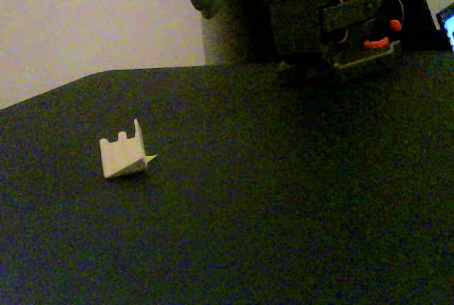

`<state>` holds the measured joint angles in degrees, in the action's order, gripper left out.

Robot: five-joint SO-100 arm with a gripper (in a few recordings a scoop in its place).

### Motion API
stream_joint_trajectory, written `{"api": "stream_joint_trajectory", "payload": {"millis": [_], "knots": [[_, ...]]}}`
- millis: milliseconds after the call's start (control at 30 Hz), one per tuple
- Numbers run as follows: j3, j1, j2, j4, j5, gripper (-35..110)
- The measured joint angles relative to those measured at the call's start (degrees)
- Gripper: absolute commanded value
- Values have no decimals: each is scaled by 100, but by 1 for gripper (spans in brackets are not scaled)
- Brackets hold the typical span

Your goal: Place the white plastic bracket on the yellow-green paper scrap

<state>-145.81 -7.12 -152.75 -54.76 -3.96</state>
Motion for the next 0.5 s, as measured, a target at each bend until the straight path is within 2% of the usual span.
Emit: {"api": "stream_joint_trajectory", "payload": {"millis": [300, 500], "knots": [[-457, -132, -246, 185, 1160, 0], [-940, -132, -580, 316, 1362, 0]]}}
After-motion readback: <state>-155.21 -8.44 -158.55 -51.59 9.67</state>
